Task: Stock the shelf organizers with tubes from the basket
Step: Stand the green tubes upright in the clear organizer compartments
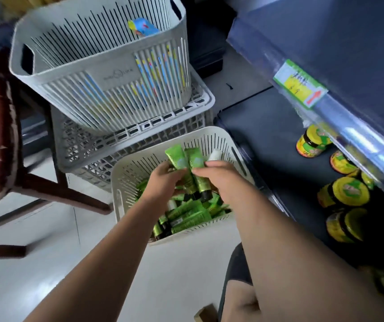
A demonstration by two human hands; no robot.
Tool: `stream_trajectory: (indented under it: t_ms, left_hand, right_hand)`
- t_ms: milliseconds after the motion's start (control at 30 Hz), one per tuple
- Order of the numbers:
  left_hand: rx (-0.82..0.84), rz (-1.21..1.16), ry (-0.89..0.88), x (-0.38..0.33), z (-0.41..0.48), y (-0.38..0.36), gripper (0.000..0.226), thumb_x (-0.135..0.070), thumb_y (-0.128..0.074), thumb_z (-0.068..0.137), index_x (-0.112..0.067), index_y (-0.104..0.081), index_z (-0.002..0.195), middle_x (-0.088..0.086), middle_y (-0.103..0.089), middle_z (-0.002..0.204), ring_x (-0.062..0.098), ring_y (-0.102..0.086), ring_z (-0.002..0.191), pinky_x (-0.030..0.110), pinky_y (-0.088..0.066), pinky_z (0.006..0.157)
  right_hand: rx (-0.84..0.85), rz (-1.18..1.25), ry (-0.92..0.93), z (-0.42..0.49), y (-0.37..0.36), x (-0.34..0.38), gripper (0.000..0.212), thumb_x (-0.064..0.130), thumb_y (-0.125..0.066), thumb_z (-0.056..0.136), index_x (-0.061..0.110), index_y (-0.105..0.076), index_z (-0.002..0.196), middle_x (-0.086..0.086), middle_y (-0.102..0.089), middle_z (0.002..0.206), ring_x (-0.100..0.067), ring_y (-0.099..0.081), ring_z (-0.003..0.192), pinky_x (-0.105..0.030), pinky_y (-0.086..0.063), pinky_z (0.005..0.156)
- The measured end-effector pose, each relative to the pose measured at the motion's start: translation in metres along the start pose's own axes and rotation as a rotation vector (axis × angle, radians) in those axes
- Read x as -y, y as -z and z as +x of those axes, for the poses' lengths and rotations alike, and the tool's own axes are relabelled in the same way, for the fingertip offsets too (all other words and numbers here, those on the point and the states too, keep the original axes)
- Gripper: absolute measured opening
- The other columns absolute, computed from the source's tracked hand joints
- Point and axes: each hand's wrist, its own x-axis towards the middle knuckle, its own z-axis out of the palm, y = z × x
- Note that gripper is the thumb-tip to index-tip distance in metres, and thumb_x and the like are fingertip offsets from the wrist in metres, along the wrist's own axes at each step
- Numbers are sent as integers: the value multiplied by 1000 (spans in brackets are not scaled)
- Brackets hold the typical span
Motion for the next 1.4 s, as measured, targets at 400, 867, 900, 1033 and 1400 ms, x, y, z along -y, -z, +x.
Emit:
stream_trajectory:
  t_ms: [400,867,900,1033,1400]
  left_hand:
    - [383,33,-566,-199,-140,-49,7,-7,-66,95,-11,-63,91,5,-73,82,17,-71,72,37,-62,67]
    - [1069,277,-928,-254,-372,-275,21,-9,-77,84,-15,-67,102,12,-69,86,23,-70,82,54,-59,81]
    - [1104,293,-947,-251,-389,-290,21,-11,-78,84,-16,-68,101,9,-69,83,21,-70,81,54,-59,82]
    - [1235,318,-969,-232,-451,-342,20,-6,-73,91,-5,-66,110,27,-70,97,19,-69,83,37,-62,74]
    - [1361,380,-971,-157,-551,-449,39,-3,-76,88,-19,-44,71,-2,-43,63,11,-54,63,39,-59,73]
  right_hand:
    - [-309,-112,716,-203,94,138,17,12,-74,88,-2,-67,94,-22,-73,91,-17,-61,77,-27,-49,64]
    - [-990,26,842,-516,289,27,12,13,-72,91,22,-68,99,-19,-75,101,-18,-69,84,-47,-58,88]
    - [-1041,45,836,-533,298,13,12,14,-72,91,22,-69,99,-18,-75,100,-17,-69,82,-44,-59,86]
    - [-1198,126,802,-596,325,-42,16,15,-74,90,7,-70,104,-13,-73,88,-16,-64,75,-30,-56,69]
    - [-1546,189,772,-676,400,-171,18,14,-78,85,4,-68,98,-4,-52,78,-19,-55,73,-49,-57,75]
